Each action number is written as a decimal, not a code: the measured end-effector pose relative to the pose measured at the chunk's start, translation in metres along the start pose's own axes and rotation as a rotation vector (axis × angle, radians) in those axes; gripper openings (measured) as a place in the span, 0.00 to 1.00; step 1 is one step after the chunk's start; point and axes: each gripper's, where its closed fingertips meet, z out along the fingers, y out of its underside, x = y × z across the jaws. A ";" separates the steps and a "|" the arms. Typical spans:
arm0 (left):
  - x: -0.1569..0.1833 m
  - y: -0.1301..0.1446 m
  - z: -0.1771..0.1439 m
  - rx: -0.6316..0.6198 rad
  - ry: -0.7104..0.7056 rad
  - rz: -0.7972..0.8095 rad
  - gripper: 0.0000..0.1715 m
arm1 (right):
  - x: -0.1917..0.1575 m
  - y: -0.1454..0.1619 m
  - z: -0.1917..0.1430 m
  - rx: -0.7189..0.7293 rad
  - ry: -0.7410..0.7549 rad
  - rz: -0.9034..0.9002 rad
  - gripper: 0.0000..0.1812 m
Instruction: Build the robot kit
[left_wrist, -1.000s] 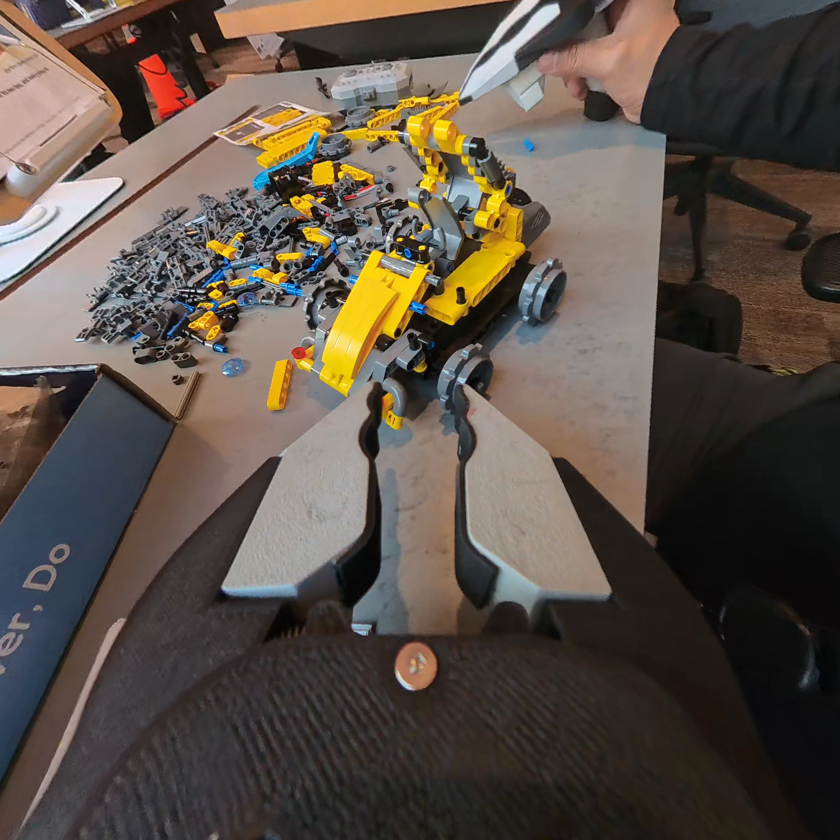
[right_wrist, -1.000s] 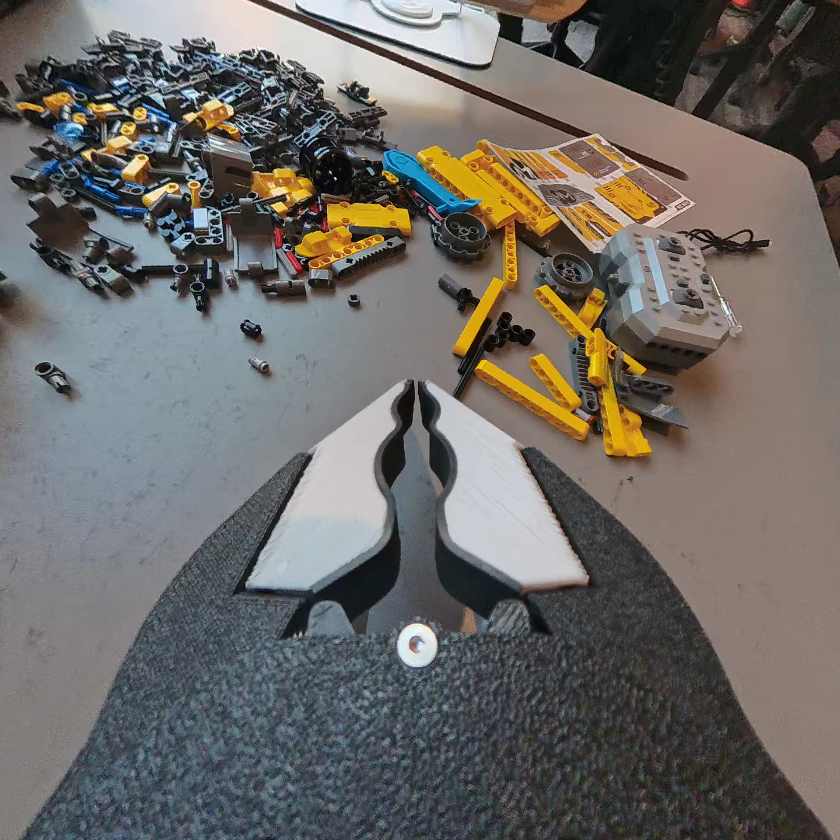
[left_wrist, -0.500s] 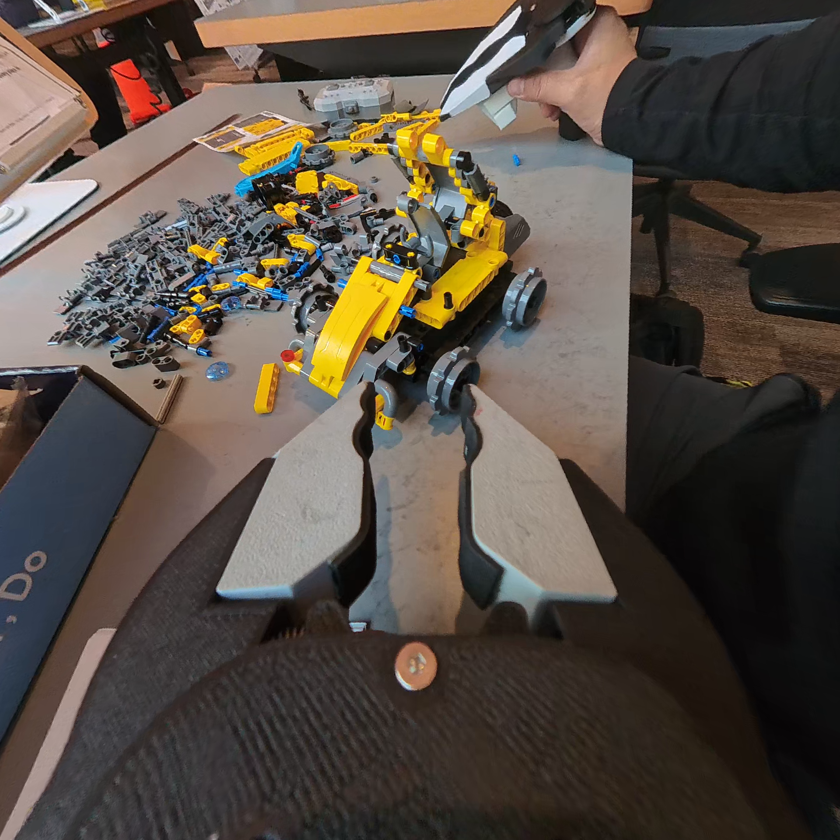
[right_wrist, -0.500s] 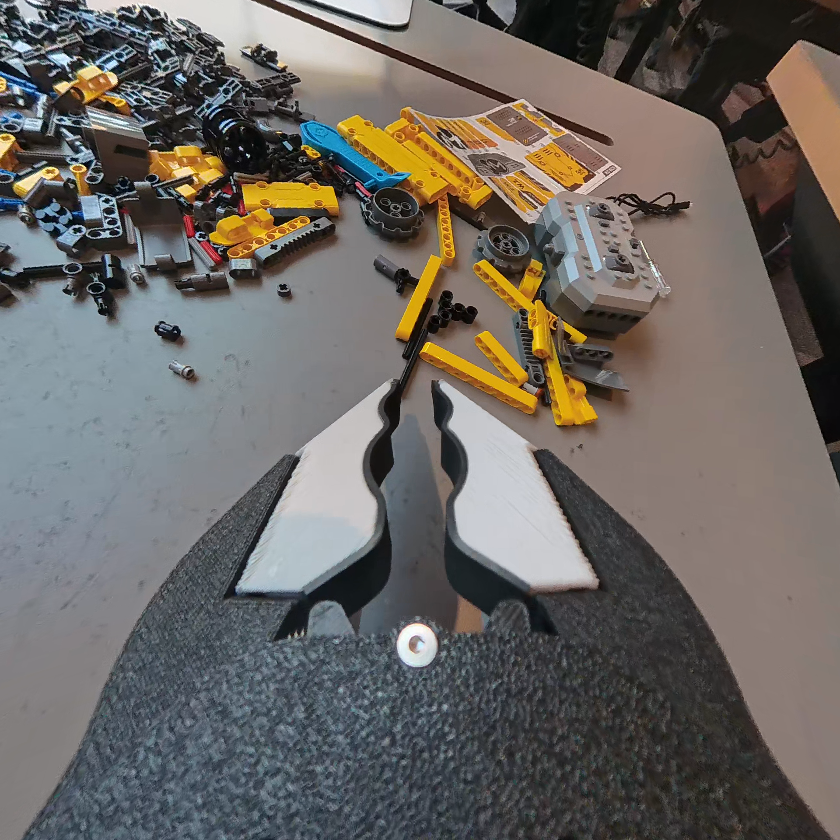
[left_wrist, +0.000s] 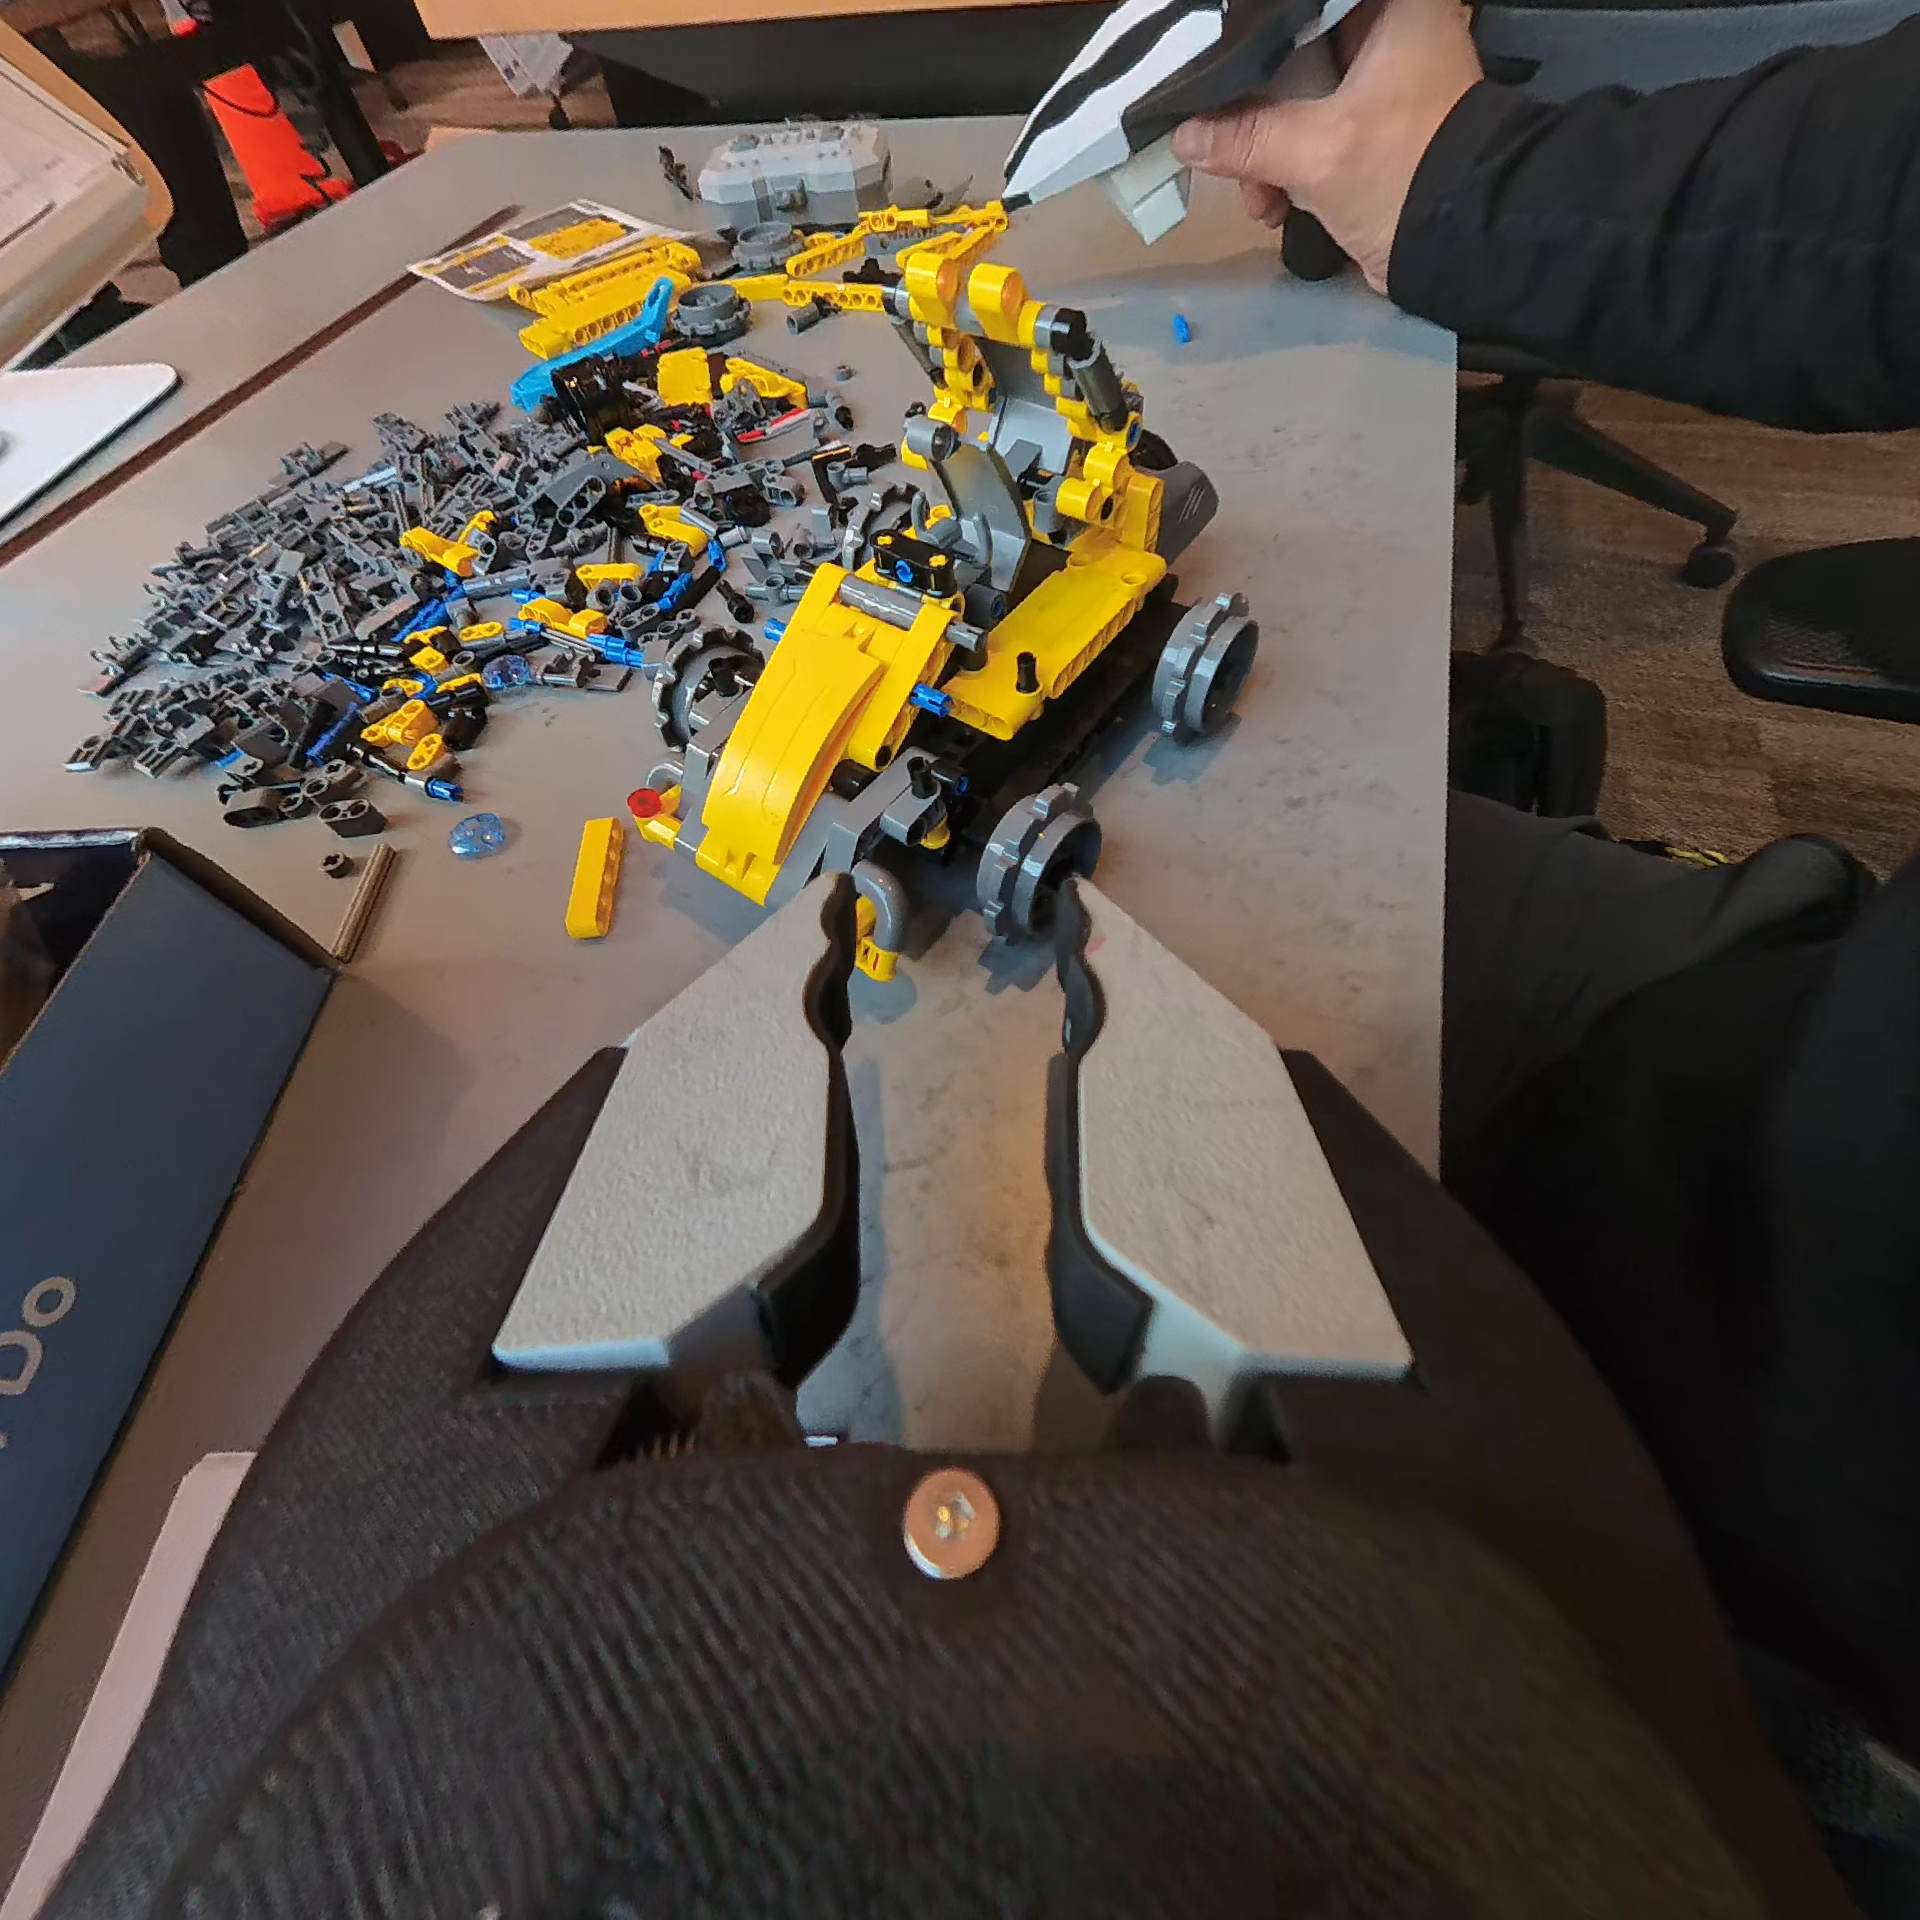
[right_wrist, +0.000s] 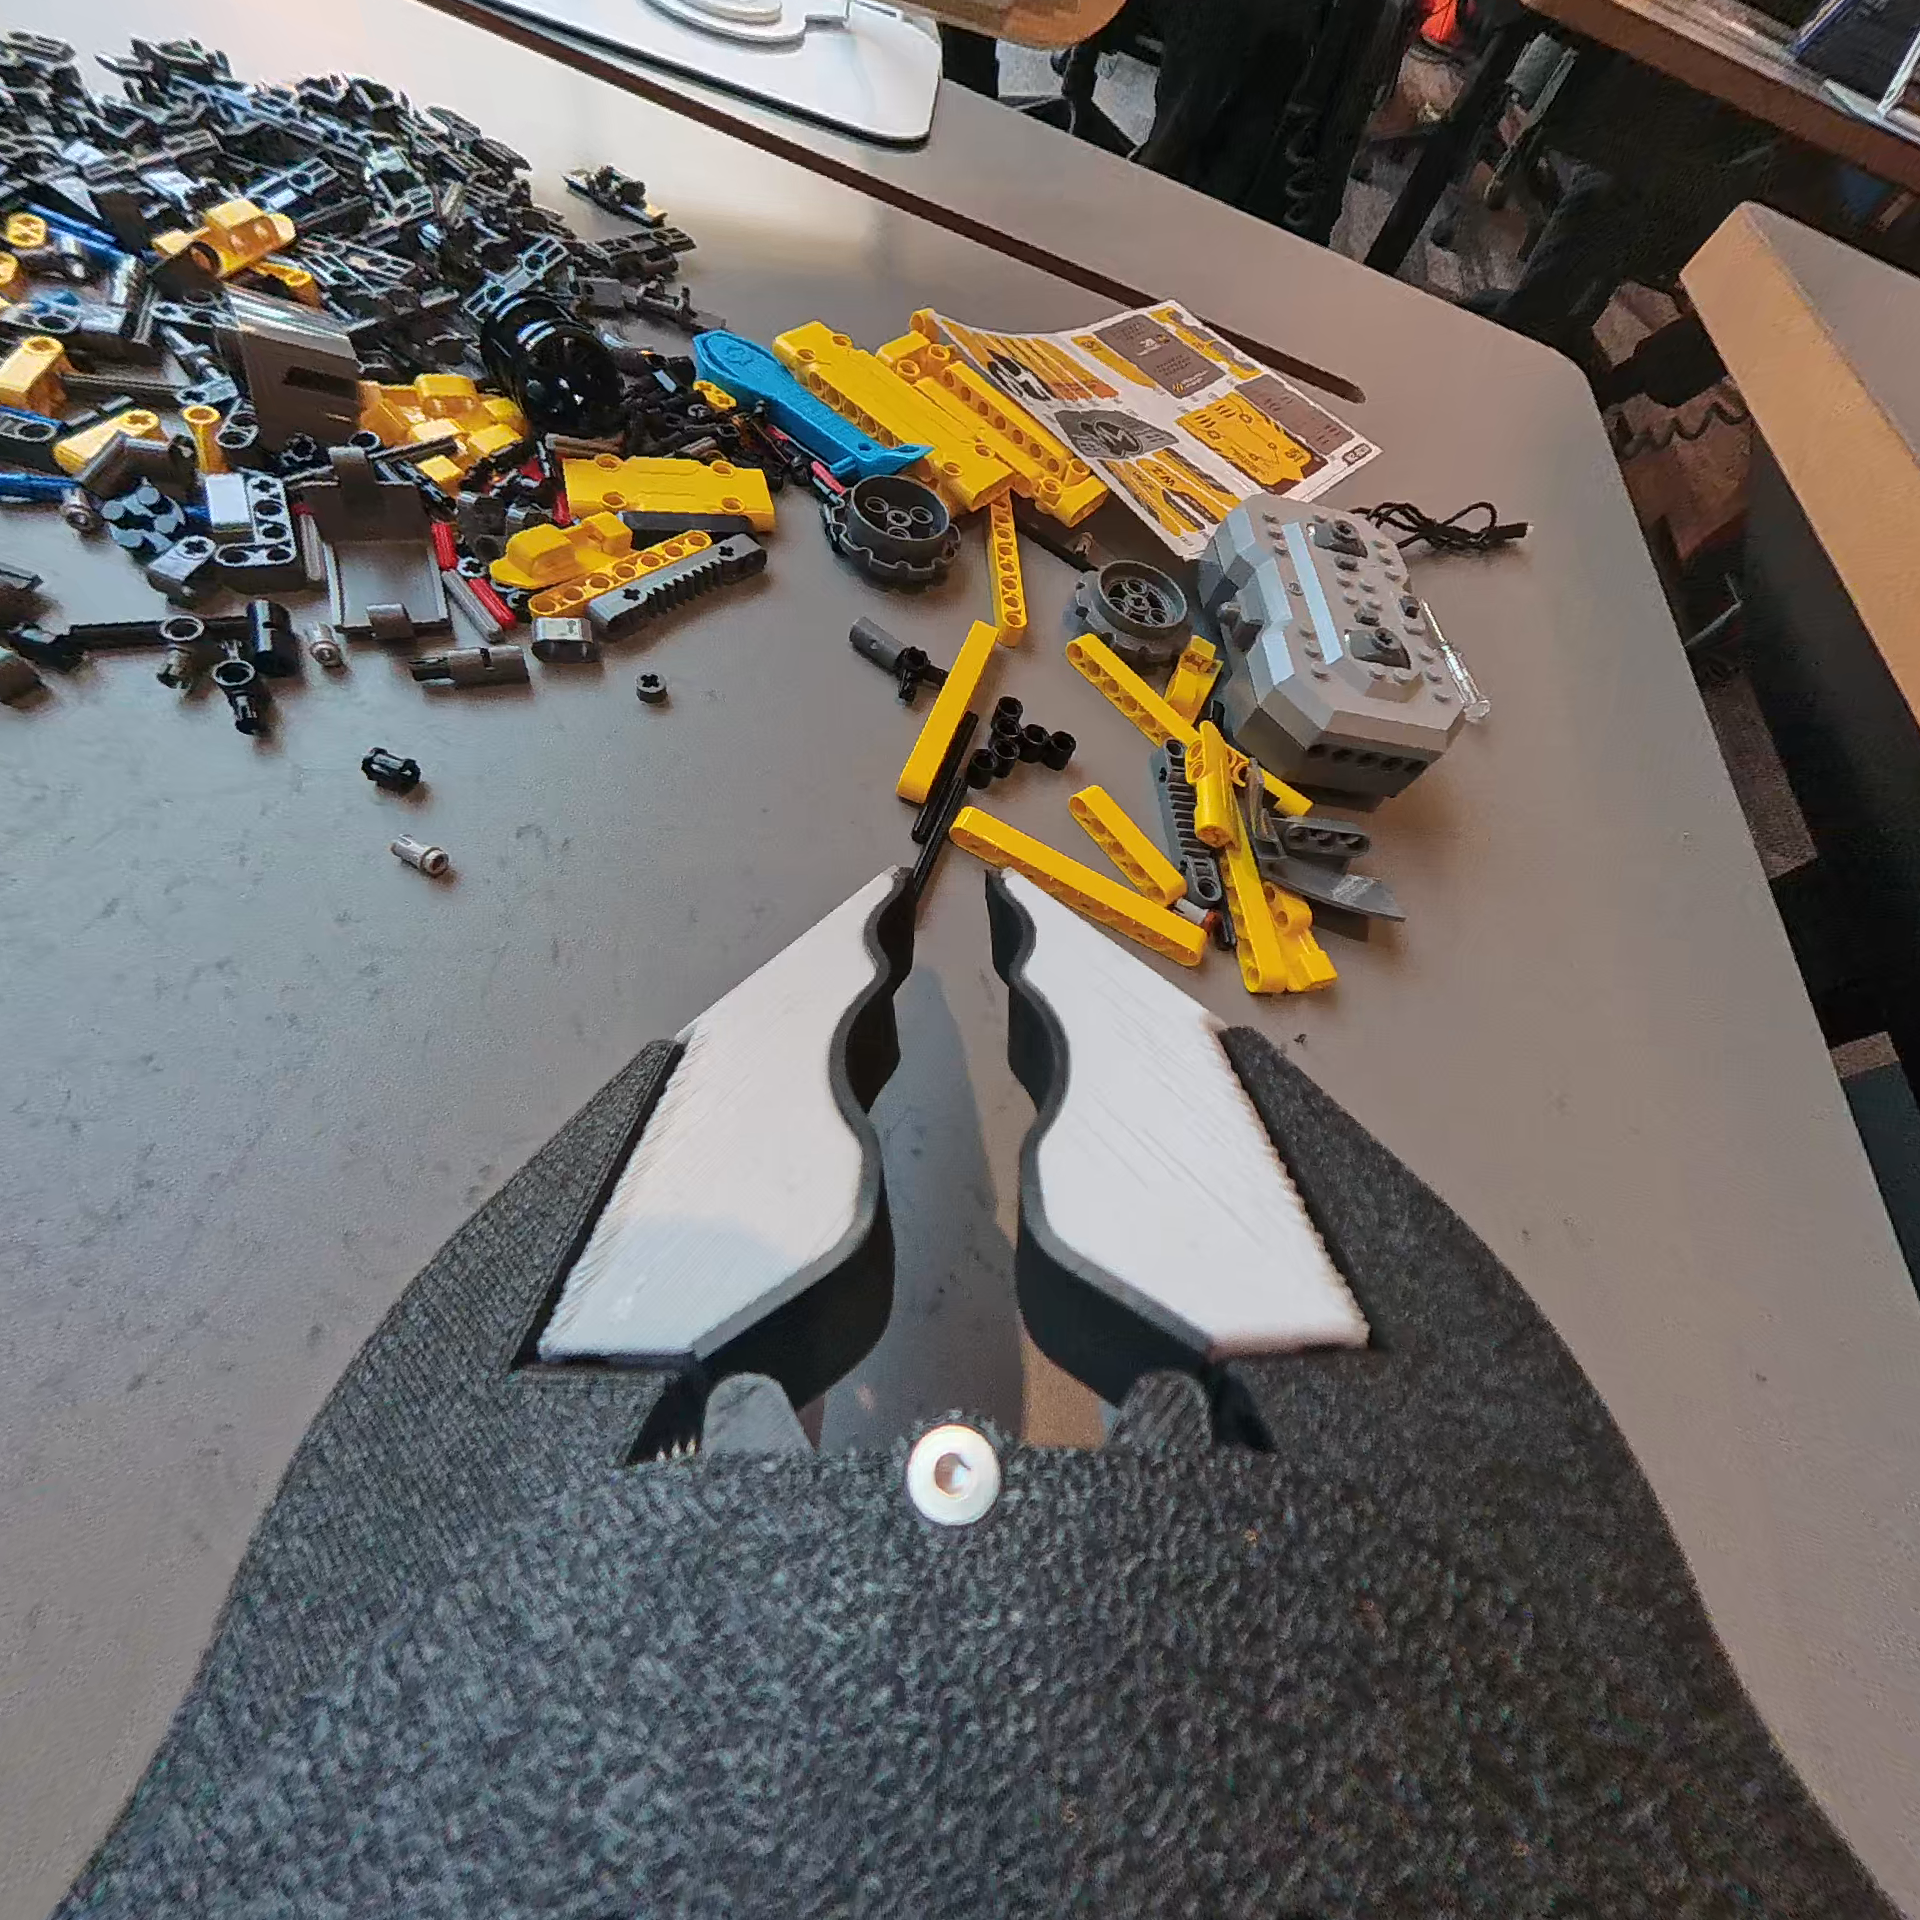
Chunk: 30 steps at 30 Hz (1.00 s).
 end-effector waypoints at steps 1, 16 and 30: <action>0.000 0.000 0.000 0.001 0.000 0.002 0.20 | 0.000 0.000 0.000 0.003 0.002 0.003 0.07; -0.045 0.005 -0.067 -0.073 -0.329 -0.026 0.13 | 0.003 0.000 0.000 0.003 0.018 0.009 0.07; -0.018 0.186 -0.323 -0.035 -0.677 -0.578 0.00 | 0.027 0.008 -0.003 -0.034 0.157 0.084 0.05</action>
